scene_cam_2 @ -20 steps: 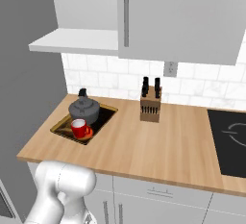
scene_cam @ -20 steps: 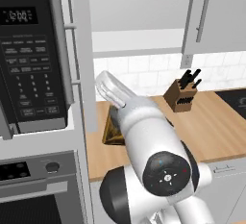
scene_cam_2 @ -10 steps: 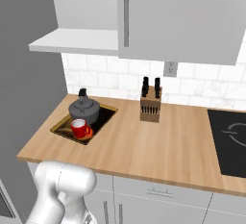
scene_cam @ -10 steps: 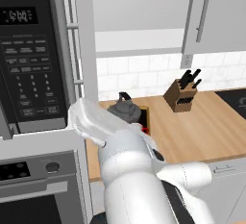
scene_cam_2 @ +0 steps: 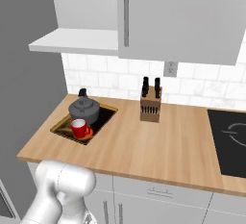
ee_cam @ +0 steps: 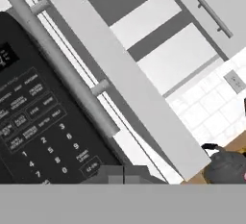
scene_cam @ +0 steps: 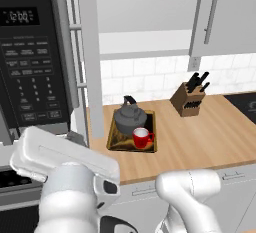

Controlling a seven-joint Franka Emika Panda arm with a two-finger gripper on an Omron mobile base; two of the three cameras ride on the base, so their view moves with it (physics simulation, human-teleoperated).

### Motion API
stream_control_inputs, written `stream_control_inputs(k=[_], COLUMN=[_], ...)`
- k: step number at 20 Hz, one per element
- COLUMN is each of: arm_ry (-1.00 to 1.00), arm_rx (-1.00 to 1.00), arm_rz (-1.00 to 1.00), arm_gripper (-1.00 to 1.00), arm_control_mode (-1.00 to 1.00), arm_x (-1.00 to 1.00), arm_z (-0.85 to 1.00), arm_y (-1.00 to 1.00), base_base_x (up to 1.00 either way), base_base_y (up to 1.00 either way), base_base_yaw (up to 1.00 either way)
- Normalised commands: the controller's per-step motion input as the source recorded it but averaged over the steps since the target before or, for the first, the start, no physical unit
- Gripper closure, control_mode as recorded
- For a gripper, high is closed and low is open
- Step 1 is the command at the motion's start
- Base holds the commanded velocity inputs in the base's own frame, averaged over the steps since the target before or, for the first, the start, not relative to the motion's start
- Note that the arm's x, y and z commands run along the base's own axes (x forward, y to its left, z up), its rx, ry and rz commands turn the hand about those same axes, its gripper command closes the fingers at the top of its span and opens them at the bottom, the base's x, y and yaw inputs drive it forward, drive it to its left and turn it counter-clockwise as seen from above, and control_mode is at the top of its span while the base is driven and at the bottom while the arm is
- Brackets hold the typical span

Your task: Pick the kettle from the counter and place it on the tray. Then pick the mug from the cabinet and place it on the tray. Then close the cabinet doors.

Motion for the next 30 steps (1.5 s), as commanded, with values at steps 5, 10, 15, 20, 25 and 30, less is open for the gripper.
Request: stream_control_inputs(k=[5,10,15,20,25,30], arm_ry=[0.0,-0.03,-0.14,-0.01,-0.05,-0.01], arm_rx=[-0.01,0.0,0.0,0.0,0.0,0.0], arm_rz=[-0.25,-0.18,-0.07,-0.04,-0.09,-0.13], arm_gripper=[1.0,1.0,1.0,1.0,1.0,1.0], arm_control_mode=[-1.0,-1.0,-1.0,-1.0,-1.0,-1.0], arm_x=[1.0,0.88,0.7,0.74,0.73,0.43], arm_z=[-0.49,-0.36,-0.09,0.0,0.12,0.22], arm_y=[0.42,0.5,0.54,0.07,0.0,-0.14], base_base_x=[0.0,0.0,0.0,0.0,0.0,0.0], base_base_y=[0.0,0.0,0.0,0.0,0.0,0.0], base_base_yaw=[0.0,0.0,0.0,0.0,0.0,0.0])
